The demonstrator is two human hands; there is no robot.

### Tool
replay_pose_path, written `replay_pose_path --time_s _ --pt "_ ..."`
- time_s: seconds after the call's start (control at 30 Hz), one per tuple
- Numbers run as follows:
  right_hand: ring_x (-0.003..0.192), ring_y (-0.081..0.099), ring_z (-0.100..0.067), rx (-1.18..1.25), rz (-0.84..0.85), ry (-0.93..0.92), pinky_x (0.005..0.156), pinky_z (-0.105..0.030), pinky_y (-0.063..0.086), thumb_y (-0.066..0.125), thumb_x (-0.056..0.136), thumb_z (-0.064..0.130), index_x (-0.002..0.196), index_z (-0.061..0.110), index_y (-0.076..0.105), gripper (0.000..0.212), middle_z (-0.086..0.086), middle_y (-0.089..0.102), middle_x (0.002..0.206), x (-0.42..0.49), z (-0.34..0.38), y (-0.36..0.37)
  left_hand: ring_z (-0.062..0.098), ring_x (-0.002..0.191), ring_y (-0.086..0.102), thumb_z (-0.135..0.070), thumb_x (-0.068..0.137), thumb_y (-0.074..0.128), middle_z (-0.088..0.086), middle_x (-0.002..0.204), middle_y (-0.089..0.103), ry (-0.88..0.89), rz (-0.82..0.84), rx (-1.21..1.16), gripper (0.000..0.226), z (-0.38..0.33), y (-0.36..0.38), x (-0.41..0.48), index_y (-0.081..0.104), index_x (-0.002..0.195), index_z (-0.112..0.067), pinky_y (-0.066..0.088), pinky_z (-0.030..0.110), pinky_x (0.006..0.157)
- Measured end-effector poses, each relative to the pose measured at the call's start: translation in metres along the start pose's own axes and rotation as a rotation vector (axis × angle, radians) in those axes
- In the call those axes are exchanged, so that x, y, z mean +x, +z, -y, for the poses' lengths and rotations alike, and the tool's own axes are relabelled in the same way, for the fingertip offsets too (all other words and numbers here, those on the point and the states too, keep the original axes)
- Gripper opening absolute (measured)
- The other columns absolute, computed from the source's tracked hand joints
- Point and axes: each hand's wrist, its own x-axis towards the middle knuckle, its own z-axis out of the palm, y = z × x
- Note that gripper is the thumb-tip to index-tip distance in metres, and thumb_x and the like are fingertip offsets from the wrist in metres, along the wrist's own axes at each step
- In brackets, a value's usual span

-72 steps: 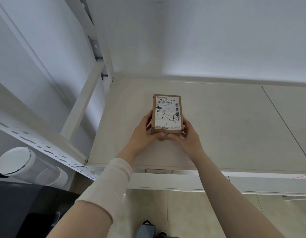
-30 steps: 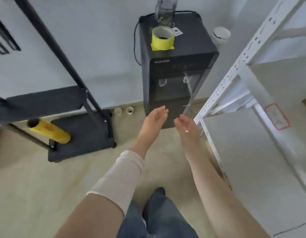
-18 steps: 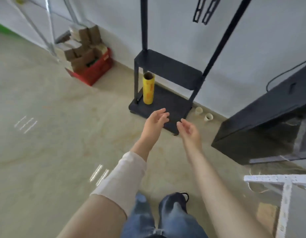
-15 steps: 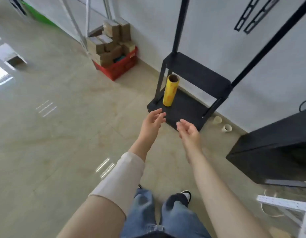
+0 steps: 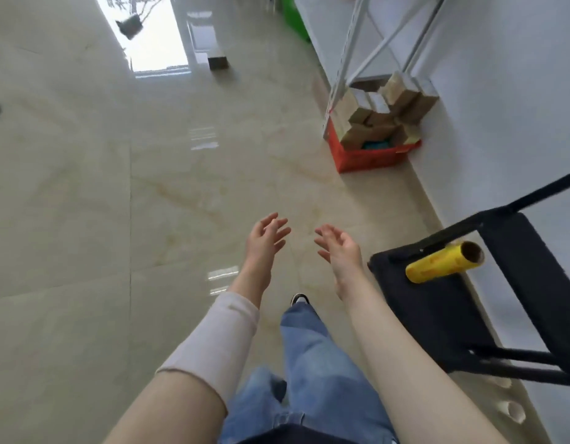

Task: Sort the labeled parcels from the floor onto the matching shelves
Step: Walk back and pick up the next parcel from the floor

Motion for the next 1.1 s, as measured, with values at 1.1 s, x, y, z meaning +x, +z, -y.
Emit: replay_pose_path --time_s 1.1 --pt "0.091 0.061 -0.016 0.101 0.31 0.192 0.077 -0.024 0.048 0.047 0.096 0.028 0.093 0.02 0.055 0.012 0.002 0.063 0.097 0.532 0.317 0.545 0.011 0.088 0.062 -0.017 0.101 0.035 0.003 0.112 0.061 0.04 -0.253 -0.345 0.035 -0.434 -0.126 0.62 0.047 0.133 -0.008 0.047 0.024 0.081"
